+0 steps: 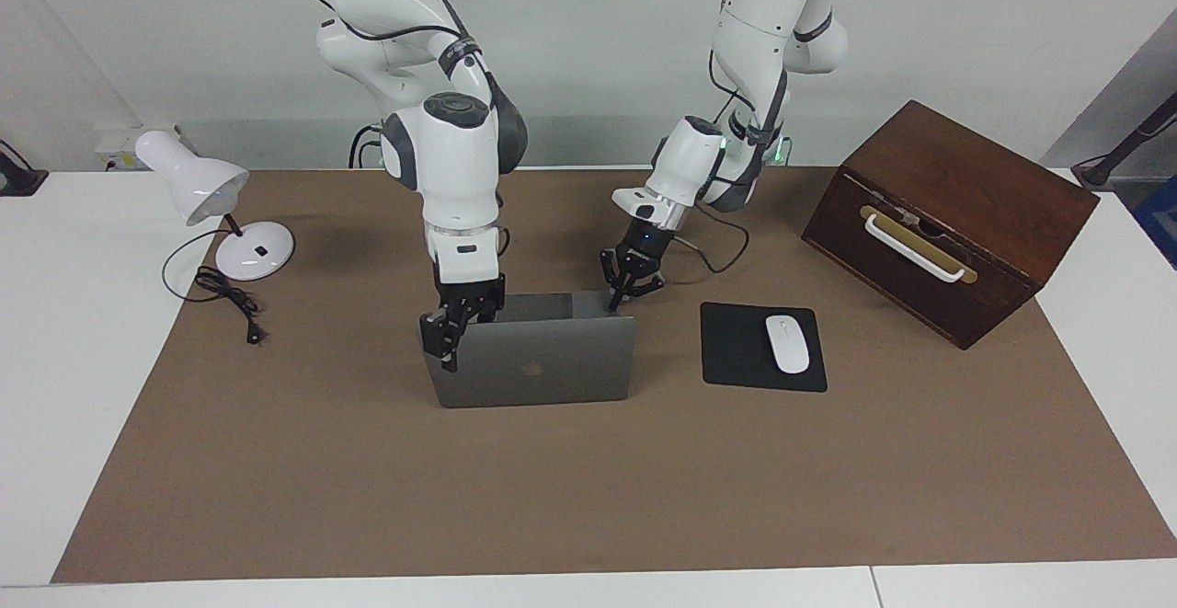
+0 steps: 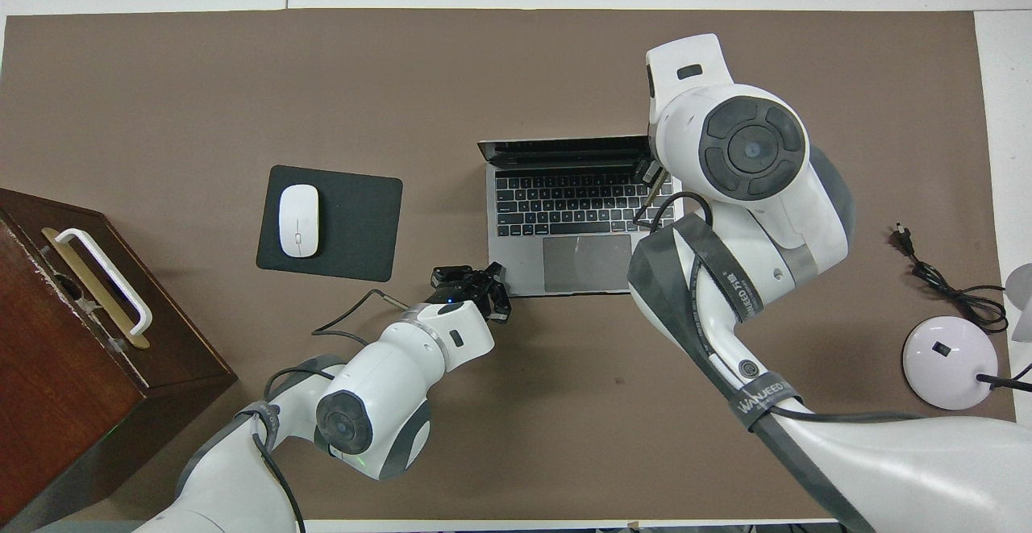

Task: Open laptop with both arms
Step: 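Push the lid fully upright with the right gripper, then withdraw it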

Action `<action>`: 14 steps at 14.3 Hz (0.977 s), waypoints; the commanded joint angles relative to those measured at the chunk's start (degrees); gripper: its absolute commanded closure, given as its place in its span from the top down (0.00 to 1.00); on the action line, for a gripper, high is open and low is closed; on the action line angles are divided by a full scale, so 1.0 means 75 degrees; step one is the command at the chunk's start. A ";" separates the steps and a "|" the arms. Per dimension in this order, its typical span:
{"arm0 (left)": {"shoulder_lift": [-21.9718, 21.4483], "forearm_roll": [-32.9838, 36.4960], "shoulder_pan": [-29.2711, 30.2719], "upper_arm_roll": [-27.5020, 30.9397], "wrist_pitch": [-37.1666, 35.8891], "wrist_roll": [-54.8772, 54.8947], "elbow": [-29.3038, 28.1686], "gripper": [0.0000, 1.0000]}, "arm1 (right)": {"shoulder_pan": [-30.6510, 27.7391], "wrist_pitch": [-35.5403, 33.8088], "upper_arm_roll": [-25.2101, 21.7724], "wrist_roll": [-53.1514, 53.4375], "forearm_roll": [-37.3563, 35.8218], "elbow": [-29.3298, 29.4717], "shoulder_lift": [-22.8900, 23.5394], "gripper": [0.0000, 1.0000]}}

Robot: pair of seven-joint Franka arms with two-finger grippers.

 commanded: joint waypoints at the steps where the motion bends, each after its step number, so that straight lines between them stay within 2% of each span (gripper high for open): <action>1: 0.0591 -0.0060 -0.0073 0.0199 0.0051 0.0283 0.0131 0.00 | -0.0034 -0.0510 0.0099 -0.0180 0.0271 0.0031 -0.0317 0.83; 6: 0.0603 -0.0060 -0.0050 0.0187 0.0086 0.0283 0.0142 0.00 | -0.0034 -0.1213 0.0158 -0.0180 0.0940 0.0019 -0.0798 0.84; 9: 0.0638 -0.0083 0.0020 0.0187 0.0098 0.0260 0.0341 0.00 | -0.0034 -0.1740 0.0158 -0.0133 0.1654 0.0031 -0.1103 0.86; 12: 0.0650 -0.0083 0.0032 0.0199 0.0040 0.0225 0.0470 0.00 | -0.0046 -0.2395 0.0158 -0.0086 0.1797 0.0019 -0.1372 0.88; 13: 0.0638 -0.0083 0.0044 0.0199 0.0005 0.0213 0.0517 0.00 | -0.0046 -0.2595 0.0158 -0.0063 0.1913 0.0019 -0.1443 0.91; 14: 0.0626 -0.0083 0.0067 0.0199 0.0004 0.0201 0.0517 0.00 | -0.0046 -0.2690 0.0146 0.0030 0.2065 0.0031 -0.1525 1.00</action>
